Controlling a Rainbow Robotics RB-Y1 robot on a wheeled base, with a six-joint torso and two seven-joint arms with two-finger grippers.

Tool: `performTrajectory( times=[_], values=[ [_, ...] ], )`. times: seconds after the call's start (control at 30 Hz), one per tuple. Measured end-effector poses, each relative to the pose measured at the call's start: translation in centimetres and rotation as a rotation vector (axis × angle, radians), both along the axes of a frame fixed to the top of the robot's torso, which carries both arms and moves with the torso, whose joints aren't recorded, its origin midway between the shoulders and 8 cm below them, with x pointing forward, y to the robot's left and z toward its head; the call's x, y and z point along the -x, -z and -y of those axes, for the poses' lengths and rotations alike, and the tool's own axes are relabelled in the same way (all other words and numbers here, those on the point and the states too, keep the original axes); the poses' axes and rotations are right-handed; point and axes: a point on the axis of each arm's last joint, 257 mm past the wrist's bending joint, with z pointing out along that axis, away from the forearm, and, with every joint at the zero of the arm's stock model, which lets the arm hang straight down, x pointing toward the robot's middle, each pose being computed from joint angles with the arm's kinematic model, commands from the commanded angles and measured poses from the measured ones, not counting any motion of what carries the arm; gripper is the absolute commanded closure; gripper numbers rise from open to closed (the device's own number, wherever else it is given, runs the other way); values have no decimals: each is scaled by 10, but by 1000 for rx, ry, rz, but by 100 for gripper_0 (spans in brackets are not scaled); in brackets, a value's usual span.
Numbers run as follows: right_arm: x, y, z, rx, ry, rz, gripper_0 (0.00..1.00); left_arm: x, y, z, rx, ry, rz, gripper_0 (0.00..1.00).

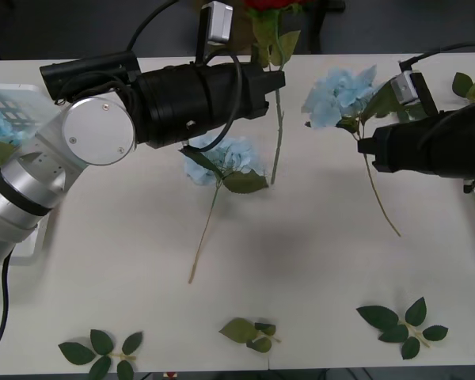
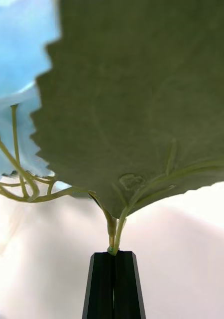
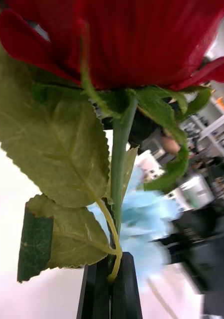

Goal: Place the red flowers into the right box and the blue flowers into the left box. If a person shows an open palm, hand one flower to the person first, then continue sorting.

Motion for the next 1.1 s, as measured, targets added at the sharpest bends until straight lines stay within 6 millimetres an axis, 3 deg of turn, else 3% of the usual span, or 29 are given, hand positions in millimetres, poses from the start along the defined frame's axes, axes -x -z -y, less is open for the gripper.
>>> performTrajectory(
  times=[0.1,0.23,0.53,0.6,0.63,0.67,0.7,0.8,0.97,1.1],
  values=[
    [-6,25,25,142,60,-18,100,10,-6,12,56,35,-45,100],
    [-4,62,30,236,65,-75,100,15,-11,17,88,58,-71,100],
    [-16,147,-6,255,35,-83,100,18,-12,18,88,67,-54,100],
    [-17,160,-12,231,45,-89,84,18,-12,17,89,67,-55,100],
    [-18,163,-14,214,48,-94,68,18,-12,17,89,67,-56,100],
    [-17,165,-17,197,49,-102,59,18,-12,17,89,67,-56,100],
    [-16,165,-19,181,48,-109,41,18,-12,17,89,67,-56,100],
    [-15,158,-27,117,46,-123,24,18,-12,17,89,67,-56,100],
    [-3,134,-27,-11,-1,-187,19,21,-14,19,113,80,-83,100],
    [7,96,-12,-96,-87,-173,18,22,-15,19,122,85,-92,100]
  ],
)
